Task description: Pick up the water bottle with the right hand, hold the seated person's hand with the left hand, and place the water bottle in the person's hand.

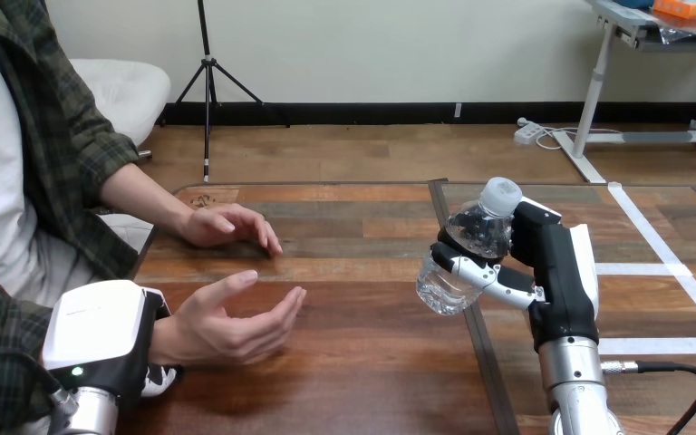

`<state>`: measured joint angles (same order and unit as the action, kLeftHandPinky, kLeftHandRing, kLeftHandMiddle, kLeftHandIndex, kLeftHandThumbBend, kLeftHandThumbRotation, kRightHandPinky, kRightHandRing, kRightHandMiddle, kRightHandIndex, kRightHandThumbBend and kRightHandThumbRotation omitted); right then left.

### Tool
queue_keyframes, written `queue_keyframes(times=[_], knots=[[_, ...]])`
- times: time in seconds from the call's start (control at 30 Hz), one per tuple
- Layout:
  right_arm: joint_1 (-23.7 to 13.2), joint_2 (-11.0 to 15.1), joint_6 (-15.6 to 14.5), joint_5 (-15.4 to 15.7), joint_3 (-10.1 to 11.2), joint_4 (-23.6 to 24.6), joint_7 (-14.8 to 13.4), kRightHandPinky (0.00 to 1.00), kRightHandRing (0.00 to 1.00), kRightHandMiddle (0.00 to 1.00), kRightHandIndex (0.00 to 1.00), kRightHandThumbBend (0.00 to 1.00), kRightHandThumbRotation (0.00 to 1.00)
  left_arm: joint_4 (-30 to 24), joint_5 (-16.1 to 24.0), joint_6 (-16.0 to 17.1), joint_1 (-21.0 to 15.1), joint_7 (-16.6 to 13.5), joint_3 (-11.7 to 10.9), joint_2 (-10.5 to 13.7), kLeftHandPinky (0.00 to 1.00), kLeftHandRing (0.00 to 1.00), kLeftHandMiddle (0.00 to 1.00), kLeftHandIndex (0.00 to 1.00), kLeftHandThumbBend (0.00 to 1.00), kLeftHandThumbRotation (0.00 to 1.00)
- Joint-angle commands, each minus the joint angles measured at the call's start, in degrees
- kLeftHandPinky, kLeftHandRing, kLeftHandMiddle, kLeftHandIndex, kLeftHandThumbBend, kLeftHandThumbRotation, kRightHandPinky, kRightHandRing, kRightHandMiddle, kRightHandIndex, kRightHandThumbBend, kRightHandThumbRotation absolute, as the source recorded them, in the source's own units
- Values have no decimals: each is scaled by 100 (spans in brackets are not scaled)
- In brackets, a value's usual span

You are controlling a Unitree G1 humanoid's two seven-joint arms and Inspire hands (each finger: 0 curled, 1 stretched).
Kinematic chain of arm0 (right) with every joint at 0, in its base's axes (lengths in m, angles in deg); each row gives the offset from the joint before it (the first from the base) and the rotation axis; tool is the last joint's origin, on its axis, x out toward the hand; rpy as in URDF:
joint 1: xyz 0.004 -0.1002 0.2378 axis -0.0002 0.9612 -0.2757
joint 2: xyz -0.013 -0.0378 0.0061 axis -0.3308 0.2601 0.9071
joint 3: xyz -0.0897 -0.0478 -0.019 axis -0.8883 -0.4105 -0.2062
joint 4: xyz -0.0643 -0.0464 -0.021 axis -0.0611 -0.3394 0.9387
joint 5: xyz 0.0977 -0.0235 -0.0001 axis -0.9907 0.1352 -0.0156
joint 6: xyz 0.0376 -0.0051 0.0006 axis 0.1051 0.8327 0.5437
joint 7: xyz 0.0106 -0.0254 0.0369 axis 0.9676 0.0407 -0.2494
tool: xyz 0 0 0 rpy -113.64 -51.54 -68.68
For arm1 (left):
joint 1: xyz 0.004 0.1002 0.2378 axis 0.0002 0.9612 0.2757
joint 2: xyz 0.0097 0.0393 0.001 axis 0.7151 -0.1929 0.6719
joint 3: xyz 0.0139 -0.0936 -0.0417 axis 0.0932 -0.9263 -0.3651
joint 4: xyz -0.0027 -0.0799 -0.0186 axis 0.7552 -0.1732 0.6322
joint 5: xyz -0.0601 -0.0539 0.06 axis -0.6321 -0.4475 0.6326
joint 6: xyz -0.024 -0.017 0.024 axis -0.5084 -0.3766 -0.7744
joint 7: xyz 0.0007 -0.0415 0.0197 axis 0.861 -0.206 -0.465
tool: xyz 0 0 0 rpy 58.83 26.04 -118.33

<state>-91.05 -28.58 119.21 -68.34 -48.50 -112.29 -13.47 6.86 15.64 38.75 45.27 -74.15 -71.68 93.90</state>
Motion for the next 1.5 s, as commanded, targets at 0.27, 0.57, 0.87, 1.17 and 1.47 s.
queue_keyframes(times=[0.27, 0.57, 0.87, 1.17, 1.47], knots=[[-449, 83, 158, -95, 79, 331, -8, 35, 39, 45, 49, 71, 0, 290, -209, 287, -137, 34, 294, -322, 47, 48, 50, 47, 80, 0], [-435, 84, 134, -74, 71, 370, -23, 34, 39, 45, 49, 71, 0, 323, -208, 353, -159, 1, 307, -346, 46, 48, 50, 47, 80, 0], [-438, 74, 130, -65, 65, 389, -33, 34, 39, 45, 49, 71, 0, 306, -223, 380, -166, -41, 331, -351, 46, 48, 49, 47, 80, 0], [-450, 74, 166, -26, 45, 395, -49, 35, 39, 46, 49, 71, 0, 167, -254, 397, -135, -1, 329, -336, 46, 47, 49, 47, 80, 0], [-517, 8, 243, -139, 45, 390, 84, 35, 40, 46, 49, 70, 0, 49, -308, 587, -87, -104, 305, -321, 46, 46, 48, 46, 81, 0]])
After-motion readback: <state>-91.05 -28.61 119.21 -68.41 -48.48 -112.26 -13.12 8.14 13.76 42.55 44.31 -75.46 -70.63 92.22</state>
